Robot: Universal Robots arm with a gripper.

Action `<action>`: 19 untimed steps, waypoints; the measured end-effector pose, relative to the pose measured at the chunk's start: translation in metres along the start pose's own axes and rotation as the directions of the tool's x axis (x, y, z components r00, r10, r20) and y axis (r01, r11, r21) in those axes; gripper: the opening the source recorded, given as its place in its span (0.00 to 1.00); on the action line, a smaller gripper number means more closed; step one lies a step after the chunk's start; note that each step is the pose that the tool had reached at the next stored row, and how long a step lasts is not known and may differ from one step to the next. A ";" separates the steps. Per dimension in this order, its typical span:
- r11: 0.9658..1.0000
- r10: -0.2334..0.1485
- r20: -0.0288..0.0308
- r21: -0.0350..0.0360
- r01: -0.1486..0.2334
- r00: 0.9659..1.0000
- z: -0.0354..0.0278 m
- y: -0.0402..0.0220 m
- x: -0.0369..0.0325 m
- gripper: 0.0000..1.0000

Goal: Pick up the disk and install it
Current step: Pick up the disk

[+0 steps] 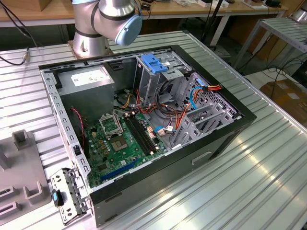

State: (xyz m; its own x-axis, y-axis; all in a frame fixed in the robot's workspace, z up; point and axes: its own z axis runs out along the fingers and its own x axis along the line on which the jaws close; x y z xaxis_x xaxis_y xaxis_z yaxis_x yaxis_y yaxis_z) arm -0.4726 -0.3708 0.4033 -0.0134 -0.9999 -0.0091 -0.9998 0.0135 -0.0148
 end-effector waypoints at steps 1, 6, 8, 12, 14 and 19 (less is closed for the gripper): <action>1.000 0.000 0.000 0.000 0.000 1.000 -0.0010 0.0000 0.0000 0.37; 1.000 0.000 0.000 0.000 0.000 1.000 -0.0023 -0.0001 0.0000 0.37; 1.000 0.000 0.001 0.000 0.000 1.000 -0.0024 -0.0001 0.0000 0.37; 1.000 0.000 0.001 0.000 0.000 1.000 -0.0040 -0.0001 0.0000 0.37; 1.000 0.000 0.001 0.000 0.000 1.000 -0.0061 -0.0001 -0.0001 0.37; 1.000 0.000 0.001 0.000 0.000 1.000 -0.0118 -0.0002 -0.0001 0.37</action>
State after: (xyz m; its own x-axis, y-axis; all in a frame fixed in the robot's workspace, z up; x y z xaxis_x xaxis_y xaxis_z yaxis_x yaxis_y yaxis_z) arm -0.4726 -0.3708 0.4151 -0.0133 -0.9999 -0.0097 -0.9998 0.0135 -0.0145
